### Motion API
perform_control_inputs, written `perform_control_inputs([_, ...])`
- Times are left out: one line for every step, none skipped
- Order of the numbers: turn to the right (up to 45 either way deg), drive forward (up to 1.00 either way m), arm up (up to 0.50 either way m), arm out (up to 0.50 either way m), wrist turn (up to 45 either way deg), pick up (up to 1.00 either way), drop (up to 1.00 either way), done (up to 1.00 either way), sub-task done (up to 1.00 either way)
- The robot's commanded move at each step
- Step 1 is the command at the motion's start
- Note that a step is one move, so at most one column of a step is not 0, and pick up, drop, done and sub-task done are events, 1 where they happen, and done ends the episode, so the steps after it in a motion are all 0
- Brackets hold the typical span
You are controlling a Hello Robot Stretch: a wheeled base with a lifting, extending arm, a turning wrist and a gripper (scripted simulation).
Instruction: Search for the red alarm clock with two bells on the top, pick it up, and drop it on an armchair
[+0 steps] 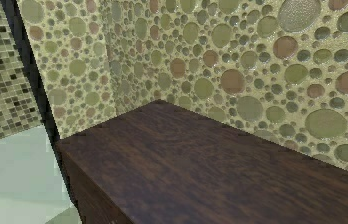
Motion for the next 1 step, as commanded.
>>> perform_control_inputs([0.0, 0.00, 0.00, 0.00, 0.0, 1.00, 0.00, 0.00, 0.00])
